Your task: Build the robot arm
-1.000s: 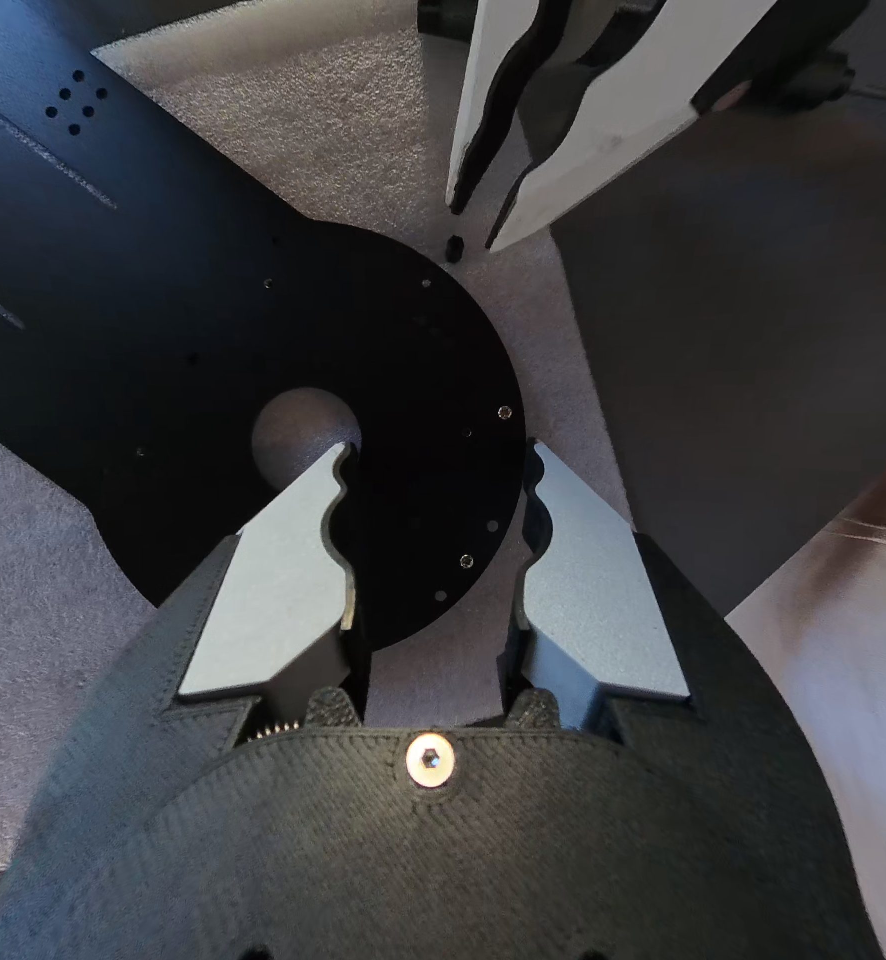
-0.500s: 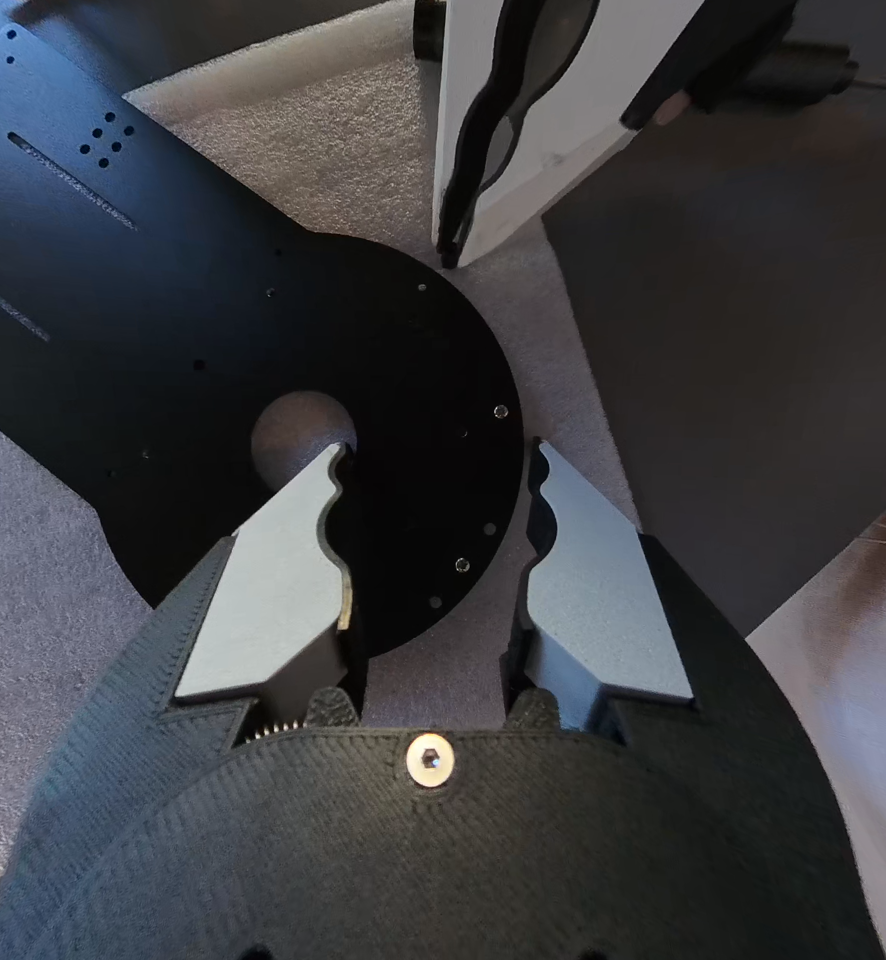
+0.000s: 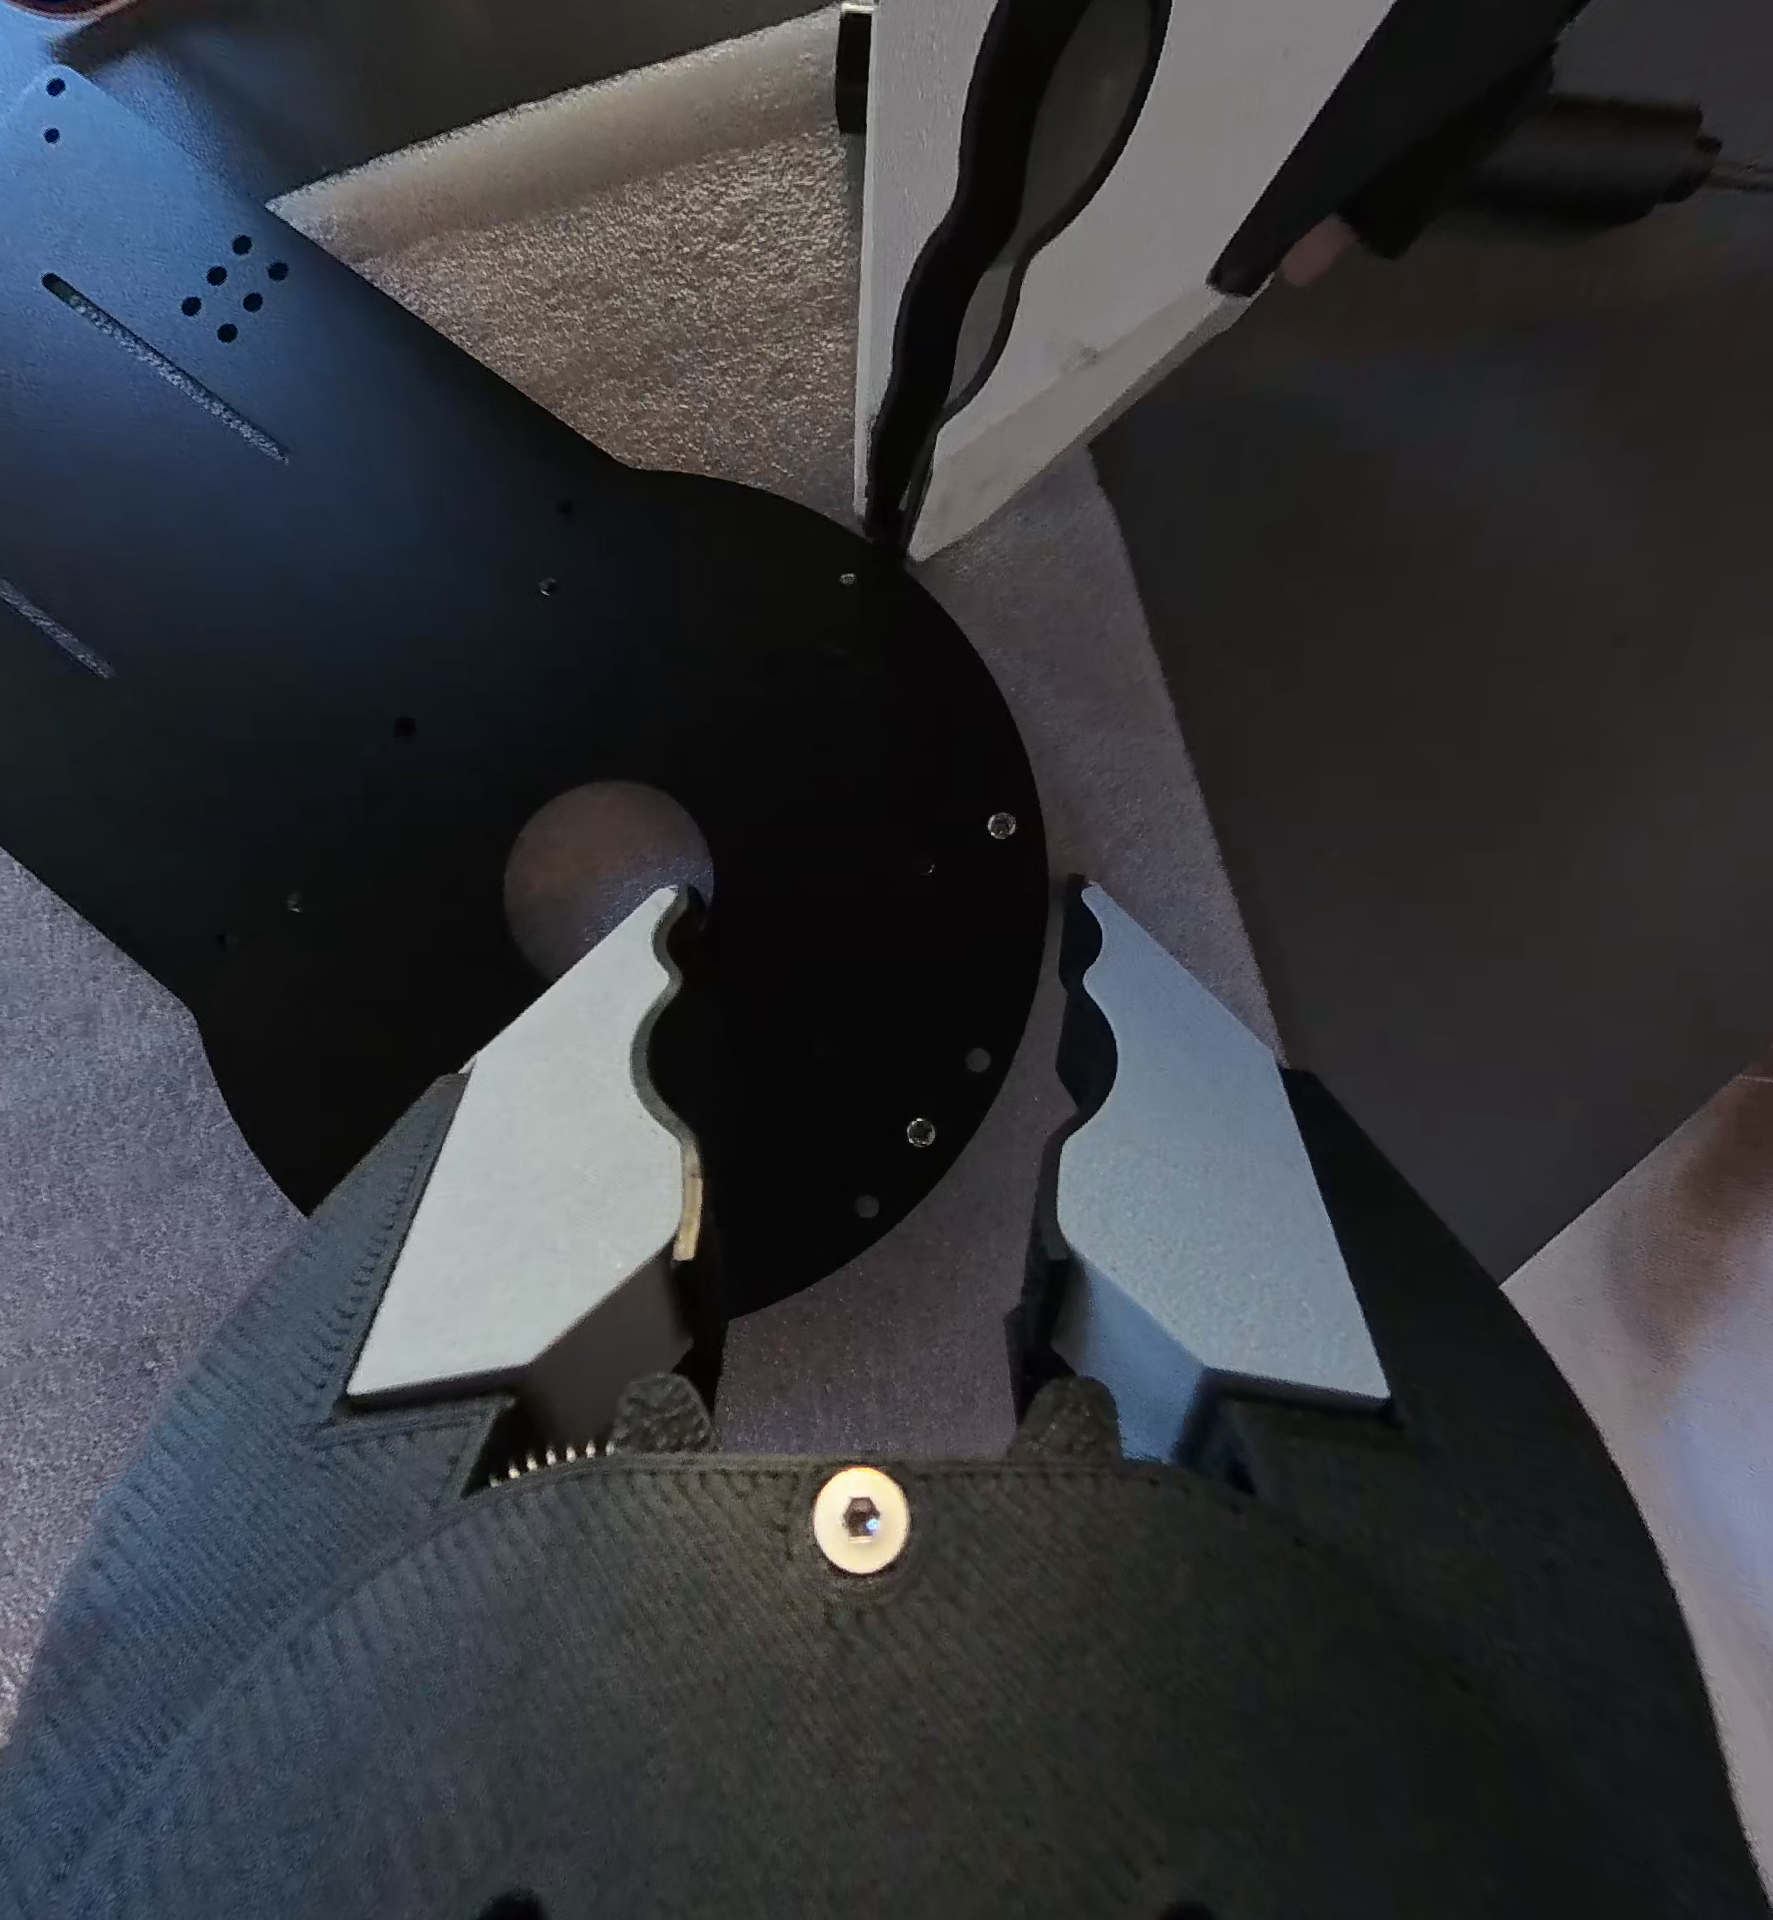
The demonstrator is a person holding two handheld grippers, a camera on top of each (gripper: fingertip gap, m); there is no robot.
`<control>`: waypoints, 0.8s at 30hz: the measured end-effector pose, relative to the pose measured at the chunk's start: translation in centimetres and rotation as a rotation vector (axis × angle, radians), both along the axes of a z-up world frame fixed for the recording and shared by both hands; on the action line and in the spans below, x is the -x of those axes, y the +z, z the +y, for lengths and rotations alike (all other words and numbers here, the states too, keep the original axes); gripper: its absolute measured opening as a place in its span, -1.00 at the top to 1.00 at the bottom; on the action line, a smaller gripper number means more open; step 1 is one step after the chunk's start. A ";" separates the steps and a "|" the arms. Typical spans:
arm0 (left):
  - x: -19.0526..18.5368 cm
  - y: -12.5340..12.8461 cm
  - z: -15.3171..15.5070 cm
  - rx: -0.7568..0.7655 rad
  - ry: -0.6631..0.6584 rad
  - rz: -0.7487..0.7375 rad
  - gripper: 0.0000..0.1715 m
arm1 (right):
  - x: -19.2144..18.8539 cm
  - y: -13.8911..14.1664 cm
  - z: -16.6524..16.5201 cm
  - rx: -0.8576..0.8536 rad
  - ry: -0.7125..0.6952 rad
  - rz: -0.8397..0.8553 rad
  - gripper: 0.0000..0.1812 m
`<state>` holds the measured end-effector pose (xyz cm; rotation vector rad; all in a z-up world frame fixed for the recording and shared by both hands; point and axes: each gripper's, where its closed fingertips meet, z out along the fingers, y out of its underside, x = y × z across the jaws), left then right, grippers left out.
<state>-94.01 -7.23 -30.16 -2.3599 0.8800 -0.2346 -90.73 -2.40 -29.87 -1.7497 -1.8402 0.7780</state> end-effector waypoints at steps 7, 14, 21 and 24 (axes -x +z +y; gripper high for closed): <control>0.0 0.0 0.0 -0.003 0.004 -0.016 0.22 | -0.1 0.2 0.2 0.002 -0.007 0.019 0.88; 0.1 0.1 0.0 0.010 0.003 -0.011 0.24 | -0.3 0.2 0.1 0.030 -0.007 0.032 0.94; 0.1 0.1 0.0 0.014 0.002 -0.011 0.24 | -0.5 1.0 0.6 -0.060 0.019 -0.022 0.95; 0.1 0.1 0.0 0.022 0.000 -0.002 0.25 | -1.1 0.3 1.1 -0.155 0.070 -0.184 0.95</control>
